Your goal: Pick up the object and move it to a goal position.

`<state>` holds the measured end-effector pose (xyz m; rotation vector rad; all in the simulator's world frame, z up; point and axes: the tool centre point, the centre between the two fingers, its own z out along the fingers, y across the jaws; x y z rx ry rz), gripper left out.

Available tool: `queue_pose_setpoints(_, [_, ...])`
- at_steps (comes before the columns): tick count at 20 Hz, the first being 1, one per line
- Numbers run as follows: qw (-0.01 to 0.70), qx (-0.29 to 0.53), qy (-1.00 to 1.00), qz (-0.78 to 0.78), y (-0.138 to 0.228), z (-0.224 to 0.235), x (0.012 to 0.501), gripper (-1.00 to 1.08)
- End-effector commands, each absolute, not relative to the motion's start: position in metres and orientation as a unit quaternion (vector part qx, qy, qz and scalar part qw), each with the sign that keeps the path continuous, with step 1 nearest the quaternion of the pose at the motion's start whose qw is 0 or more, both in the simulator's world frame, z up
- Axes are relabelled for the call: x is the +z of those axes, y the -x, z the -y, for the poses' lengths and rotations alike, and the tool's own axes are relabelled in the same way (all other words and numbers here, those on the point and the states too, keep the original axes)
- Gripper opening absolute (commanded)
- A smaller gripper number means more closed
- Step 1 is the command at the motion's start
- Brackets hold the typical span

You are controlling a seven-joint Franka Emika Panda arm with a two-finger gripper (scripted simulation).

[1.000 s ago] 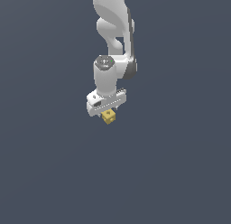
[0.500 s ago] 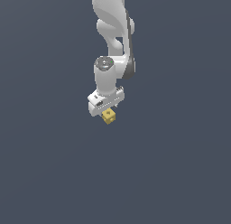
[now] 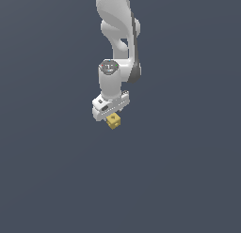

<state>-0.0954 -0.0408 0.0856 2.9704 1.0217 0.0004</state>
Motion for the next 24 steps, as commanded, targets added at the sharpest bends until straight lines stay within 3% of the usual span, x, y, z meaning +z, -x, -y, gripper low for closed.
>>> queue_pose_setpoints(1, [0.000, 0.000, -0.946, -0.326, 0.096, 0.041, 0.079, 1.00])
queue_pose_setpoints(14, [0.000, 0.000, -0.945, -0.327, 0.096, 0.041, 0.039, 1.00])
queue_pose_setpoints(15, [0.000, 0.000, -0.945, -0.327, 0.096, 0.041, 0.039, -1.00])
queue_pose_setpoints(24, [0.000, 0.000, -0.945, -0.327, 0.096, 0.041, 0.039, -1.00])
